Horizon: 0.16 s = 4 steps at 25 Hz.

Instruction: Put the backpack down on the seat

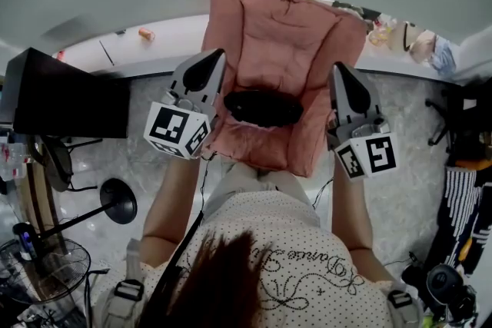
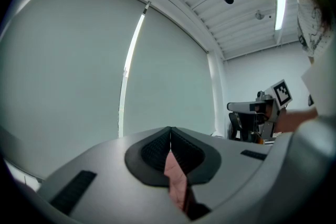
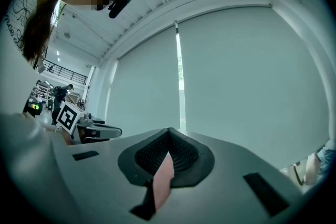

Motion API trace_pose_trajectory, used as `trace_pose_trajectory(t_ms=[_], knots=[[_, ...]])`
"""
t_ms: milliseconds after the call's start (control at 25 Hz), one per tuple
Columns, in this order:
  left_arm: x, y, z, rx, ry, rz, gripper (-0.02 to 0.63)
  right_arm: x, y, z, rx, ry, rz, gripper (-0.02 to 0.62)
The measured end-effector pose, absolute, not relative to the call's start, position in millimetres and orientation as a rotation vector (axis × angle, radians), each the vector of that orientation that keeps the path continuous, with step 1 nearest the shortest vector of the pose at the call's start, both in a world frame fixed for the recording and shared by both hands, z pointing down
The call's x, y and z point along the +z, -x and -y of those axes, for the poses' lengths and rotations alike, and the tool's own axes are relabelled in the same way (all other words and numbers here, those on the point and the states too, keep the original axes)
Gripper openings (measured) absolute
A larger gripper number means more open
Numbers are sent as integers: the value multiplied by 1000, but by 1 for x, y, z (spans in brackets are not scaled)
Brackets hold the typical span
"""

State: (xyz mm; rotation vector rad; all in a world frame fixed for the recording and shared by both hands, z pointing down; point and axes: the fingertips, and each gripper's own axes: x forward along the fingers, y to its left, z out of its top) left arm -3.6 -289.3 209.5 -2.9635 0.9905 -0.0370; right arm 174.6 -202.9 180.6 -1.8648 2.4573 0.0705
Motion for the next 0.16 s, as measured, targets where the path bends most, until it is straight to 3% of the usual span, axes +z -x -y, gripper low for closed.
trace_pose_trajectory(t_ms=[160], knots=[[212,2,289,-44,2966,-988,5,181,-177,203,68,1867,-2450,11]])
